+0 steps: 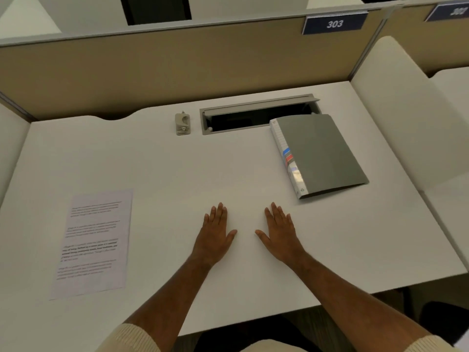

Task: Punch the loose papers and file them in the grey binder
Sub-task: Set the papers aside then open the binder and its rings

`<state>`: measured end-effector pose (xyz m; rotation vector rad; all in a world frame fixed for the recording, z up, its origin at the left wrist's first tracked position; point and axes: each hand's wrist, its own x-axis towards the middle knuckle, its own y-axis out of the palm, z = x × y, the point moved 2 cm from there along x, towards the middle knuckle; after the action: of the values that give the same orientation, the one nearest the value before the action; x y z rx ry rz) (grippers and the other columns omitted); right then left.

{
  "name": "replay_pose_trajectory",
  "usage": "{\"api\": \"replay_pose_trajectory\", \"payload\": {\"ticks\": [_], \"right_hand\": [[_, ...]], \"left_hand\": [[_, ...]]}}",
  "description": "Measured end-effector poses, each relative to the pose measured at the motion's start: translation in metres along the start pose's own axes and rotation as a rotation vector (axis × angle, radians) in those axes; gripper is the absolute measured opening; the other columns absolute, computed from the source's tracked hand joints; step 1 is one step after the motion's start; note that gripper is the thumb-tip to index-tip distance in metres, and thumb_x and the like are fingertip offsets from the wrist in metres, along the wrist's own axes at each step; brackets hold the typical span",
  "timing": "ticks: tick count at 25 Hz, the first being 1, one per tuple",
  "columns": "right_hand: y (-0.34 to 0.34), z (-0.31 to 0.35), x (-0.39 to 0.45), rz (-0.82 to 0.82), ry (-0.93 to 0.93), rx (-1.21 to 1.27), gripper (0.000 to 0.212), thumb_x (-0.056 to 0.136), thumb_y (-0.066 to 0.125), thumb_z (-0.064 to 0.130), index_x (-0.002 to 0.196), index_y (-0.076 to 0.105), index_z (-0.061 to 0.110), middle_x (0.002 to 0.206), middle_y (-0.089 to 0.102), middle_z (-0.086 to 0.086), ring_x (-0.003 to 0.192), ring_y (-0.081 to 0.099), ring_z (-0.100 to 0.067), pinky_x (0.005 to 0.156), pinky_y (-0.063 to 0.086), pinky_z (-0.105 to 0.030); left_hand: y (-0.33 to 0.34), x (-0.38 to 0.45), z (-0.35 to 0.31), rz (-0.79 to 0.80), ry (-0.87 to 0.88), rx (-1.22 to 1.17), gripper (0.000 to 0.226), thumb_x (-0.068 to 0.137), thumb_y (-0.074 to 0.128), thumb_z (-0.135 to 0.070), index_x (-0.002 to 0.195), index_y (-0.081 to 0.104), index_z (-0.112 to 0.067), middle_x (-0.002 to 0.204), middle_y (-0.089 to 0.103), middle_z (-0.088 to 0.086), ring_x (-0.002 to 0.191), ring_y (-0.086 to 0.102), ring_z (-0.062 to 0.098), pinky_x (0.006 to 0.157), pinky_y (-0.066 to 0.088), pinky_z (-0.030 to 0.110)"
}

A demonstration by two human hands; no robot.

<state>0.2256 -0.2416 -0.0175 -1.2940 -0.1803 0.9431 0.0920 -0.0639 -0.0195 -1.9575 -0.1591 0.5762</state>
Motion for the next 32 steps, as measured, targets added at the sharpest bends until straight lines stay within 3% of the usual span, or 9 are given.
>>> {"api": "replay_pose_trajectory", "payload": {"ticks": [4, 7, 10, 15, 19, 21, 25, 28, 32], "right_hand": [[-0.007, -0.039, -0.007, -0.098, 0.055, 0.073, 0.073, 0.101, 0.047, 0.05, 0.159, 0.023, 0.012, 0.17, 0.007, -0.009, 0.157, 0.007, -0.024, 0.126, 0.003, -0.043], [-0.019, -0.065, -0.012, -0.284, 0.143, 0.285, 0.057, 0.096, 0.062, 0.04, 0.143, 0.045, 0.013, 0.155, 0.04, -0.009, 0.143, 0.037, -0.027, 0.119, 0.024, -0.045], [-0.035, -0.09, -0.006, -0.438, 0.386, 0.64, 0.043, 0.094, 0.069, 0.031, 0.13, 0.054, 0.013, 0.133, 0.056, -0.008, 0.124, 0.052, -0.027, 0.106, 0.039, -0.044], [-0.065, -0.116, 0.013, -0.492, 0.642, 1.43, 0.033, 0.096, 0.067, 0.031, 0.121, 0.053, 0.014, 0.115, 0.064, -0.013, 0.088, 0.06, -0.017, 0.082, 0.051, -0.033], [-0.074, -0.127, 0.03, -0.511, 0.578, 1.786, 0.046, 0.096, 0.069, 0.021, 0.136, 0.049, 0.007, 0.119, 0.064, -0.015, 0.098, 0.064, -0.024, 0.08, 0.057, -0.037], [-0.08, -0.125, 0.037, -0.499, 0.522, 1.927, 0.038, 0.098, 0.065, 0.016, 0.134, 0.054, 0.007, 0.124, 0.067, -0.014, 0.106, 0.067, -0.027, 0.083, 0.057, -0.037], [-0.091, -0.121, 0.046, -0.517, 0.555, 1.951, 0.022, 0.099, 0.062, 0.009, 0.121, 0.058, 0.011, 0.126, 0.067, -0.012, 0.106, 0.067, -0.024, 0.08, 0.057, -0.035], [-0.095, -0.117, 0.047, -0.535, 0.541, 1.816, 0.03, 0.098, 0.061, 0.003, 0.127, 0.057, 0.009, 0.123, 0.066, -0.01, 0.104, 0.067, -0.026, 0.074, 0.059, -0.035], [-0.098, -0.107, 0.04, -0.563, 0.412, 1.64, 0.041, 0.096, 0.063, 0.0, 0.134, 0.051, 0.008, 0.126, 0.067, -0.012, 0.105, 0.071, -0.028, 0.077, 0.062, -0.04]], "left_hand": [[0.005, 0.017, -0.03, 0.027, 0.037, 0.021, 0.077, 0.108, 0.03, -0.049, 0.163, -0.005, -0.007, 0.171, -0.015, 0.009, 0.158, -0.014, 0.024, 0.125, -0.011, 0.035], [0.006, 0.031, -0.046, 0.048, 0.051, 0.029, 0.077, 0.108, 0.032, -0.049, 0.163, -0.002, -0.007, 0.171, -0.013, 0.009, 0.158, -0.013, 0.025, 0.125, -0.01, 0.035], [0.007, 0.04, -0.056, 0.072, 0.046, 0.031, 0.08, 0.107, 0.034, -0.05, 0.163, -0.004, -0.007, 0.171, -0.015, 0.01, 0.158, -0.015, 0.027, 0.125, -0.01, 0.036], [0.009, 0.046, -0.061, 0.087, 0.027, -0.007, 0.094, 0.102, 0.043, -0.059, 0.162, -0.007, -0.006, 0.17, -0.018, 0.008, 0.158, -0.015, 0.028, 0.126, -0.008, 0.037], [0.007, 0.048, -0.062, 0.1, 0.02, 0.001, 0.096, 0.101, 0.044, -0.059, 0.162, -0.008, -0.007, 0.17, -0.019, 0.007, 0.157, -0.017, 0.026, 0.126, -0.008, 0.036], [0.007, 0.048, -0.06, 0.097, 0.019, -0.003, 0.094, 0.102, 0.045, -0.058, 0.163, -0.006, -0.007, 0.17, -0.019, 0.006, 0.157, -0.017, 0.026, 0.126, -0.008, 0.036], [0.006, 0.049, -0.057, 0.089, 0.028, -0.031, 0.092, 0.102, 0.048, -0.054, 0.163, -0.002, -0.009, 0.17, -0.017, 0.004, 0.158, -0.014, 0.024, 0.125, -0.008, 0.034], [0.004, 0.048, -0.054, 0.083, 0.027, -0.078, 0.093, 0.1, 0.051, -0.057, 0.164, 0.001, -0.012, 0.171, -0.015, 0.0, 0.158, -0.014, 0.019, 0.125, -0.009, 0.032], [0.002, 0.05, -0.053, 0.07, -0.012, -0.193, 0.092, 0.097, 0.054, -0.06, 0.164, 0.01, -0.015, 0.172, -0.008, -0.005, 0.158, -0.011, 0.014, 0.125, -0.007, 0.031]]}}
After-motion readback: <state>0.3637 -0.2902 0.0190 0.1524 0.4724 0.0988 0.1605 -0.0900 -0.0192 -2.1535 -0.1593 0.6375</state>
